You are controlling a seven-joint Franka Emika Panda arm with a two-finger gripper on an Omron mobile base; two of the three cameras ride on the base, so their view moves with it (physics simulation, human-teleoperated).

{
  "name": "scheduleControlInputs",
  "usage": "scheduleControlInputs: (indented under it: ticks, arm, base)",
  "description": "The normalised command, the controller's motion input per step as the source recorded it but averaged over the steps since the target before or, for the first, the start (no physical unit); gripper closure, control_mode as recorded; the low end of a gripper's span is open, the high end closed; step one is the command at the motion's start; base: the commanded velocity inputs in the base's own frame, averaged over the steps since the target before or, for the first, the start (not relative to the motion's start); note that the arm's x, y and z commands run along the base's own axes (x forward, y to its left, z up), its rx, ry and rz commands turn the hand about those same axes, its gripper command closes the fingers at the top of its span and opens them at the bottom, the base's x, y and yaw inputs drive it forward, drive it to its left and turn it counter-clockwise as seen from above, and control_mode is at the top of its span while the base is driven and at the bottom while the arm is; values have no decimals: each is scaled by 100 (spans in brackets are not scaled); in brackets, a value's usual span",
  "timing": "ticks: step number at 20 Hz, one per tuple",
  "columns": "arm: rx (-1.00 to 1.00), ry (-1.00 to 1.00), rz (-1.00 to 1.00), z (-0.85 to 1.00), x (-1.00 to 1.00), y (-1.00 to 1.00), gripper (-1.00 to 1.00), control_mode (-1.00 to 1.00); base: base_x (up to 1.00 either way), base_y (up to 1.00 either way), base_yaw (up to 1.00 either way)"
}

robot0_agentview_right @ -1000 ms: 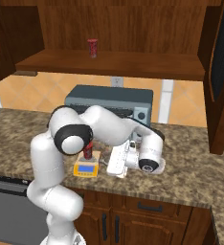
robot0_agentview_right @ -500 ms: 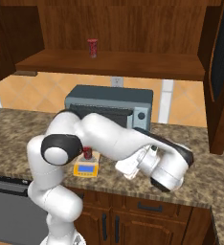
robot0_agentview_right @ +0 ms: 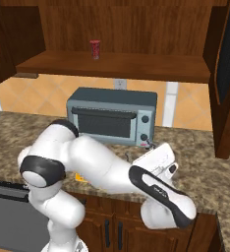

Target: Pick the yogurt and place it on the digital scale for weighing, and close the cabinet.

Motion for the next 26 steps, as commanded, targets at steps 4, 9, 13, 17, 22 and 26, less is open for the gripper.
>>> scheduleControlInputs:
  ticks: [4,9,13,17,22,26]
  arm:
    - [30,11,-14,73,-15,-36,-100,-100]
    - [6,13,-2,62,-59,-24,-100,-100]
    - [1,18,-8,4,-59,-7,-100,-100]
    - [0,39,-13,5,-5,0,-100,-100]
    - [4,25,-6,-1,5,-5,-100,-100]
    - [19,1,-4,-21,0,-9,-100,-100]
  base:
    - [0,0,0]
    - [0,0,0]
    - [0,0,0]
    - [0,0,0]
    - [0,0,0]
    - [0,0,0]
